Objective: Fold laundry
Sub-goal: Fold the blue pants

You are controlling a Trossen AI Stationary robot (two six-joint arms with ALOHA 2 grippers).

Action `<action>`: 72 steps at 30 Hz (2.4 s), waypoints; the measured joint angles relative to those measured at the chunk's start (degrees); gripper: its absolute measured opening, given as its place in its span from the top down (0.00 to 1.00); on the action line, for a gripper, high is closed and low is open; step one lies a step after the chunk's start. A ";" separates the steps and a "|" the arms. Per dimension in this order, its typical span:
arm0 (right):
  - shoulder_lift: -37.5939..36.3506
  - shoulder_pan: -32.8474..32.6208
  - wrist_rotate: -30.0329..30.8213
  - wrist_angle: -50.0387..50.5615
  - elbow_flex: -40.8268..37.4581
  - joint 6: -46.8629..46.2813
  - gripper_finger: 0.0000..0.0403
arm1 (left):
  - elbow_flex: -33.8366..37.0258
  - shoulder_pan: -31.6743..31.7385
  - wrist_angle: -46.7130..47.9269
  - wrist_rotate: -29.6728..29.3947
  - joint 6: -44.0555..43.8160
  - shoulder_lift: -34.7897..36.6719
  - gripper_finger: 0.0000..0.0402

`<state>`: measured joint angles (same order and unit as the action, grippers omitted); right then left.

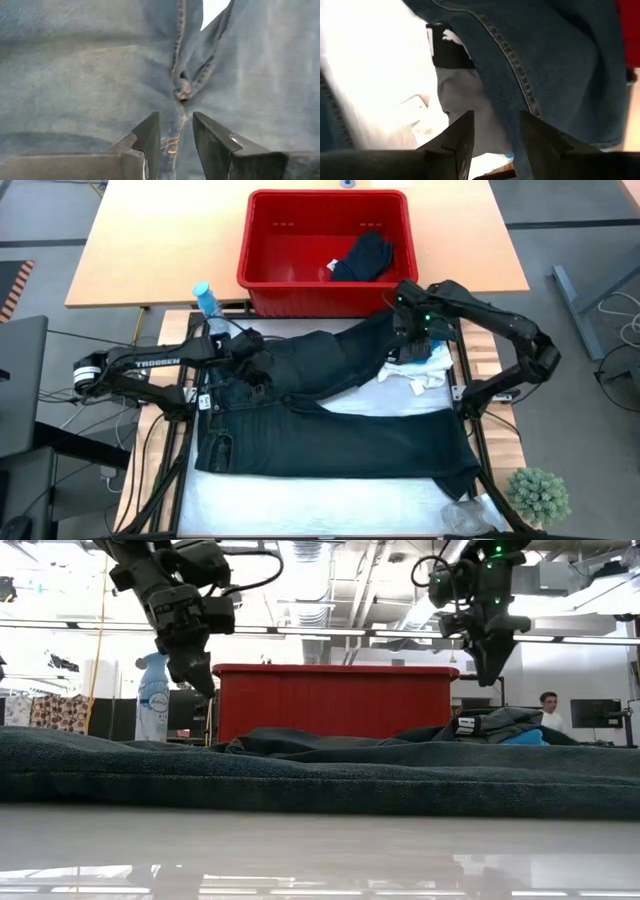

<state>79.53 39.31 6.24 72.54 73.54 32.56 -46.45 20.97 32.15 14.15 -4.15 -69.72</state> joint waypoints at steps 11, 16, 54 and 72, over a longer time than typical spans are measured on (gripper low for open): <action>4.82 2.59 -3.50 -2.48 0.02 5.62 0.56 | 4.98 0.00 -2.99 -2.65 -2.39 0.11 0.74; 6.79 2.45 -3.46 -3.91 0.02 6.96 0.56 | 7.99 0.00 -5.72 -2.55 -4.55 0.11 0.74; -3.11 7.68 14.50 1.41 0.09 -14.50 0.97 | 8.49 -0.14 -7.55 -7.34 -0.42 -2.79 0.74; -10.31 3.77 27.36 4.66 1.81 -24.62 0.97 | 8.31 -3.04 -13.99 -4.13 0.03 -17.24 0.74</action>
<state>69.22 43.08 33.60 77.21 75.34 7.94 -38.14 17.93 18.16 10.02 -4.12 -86.96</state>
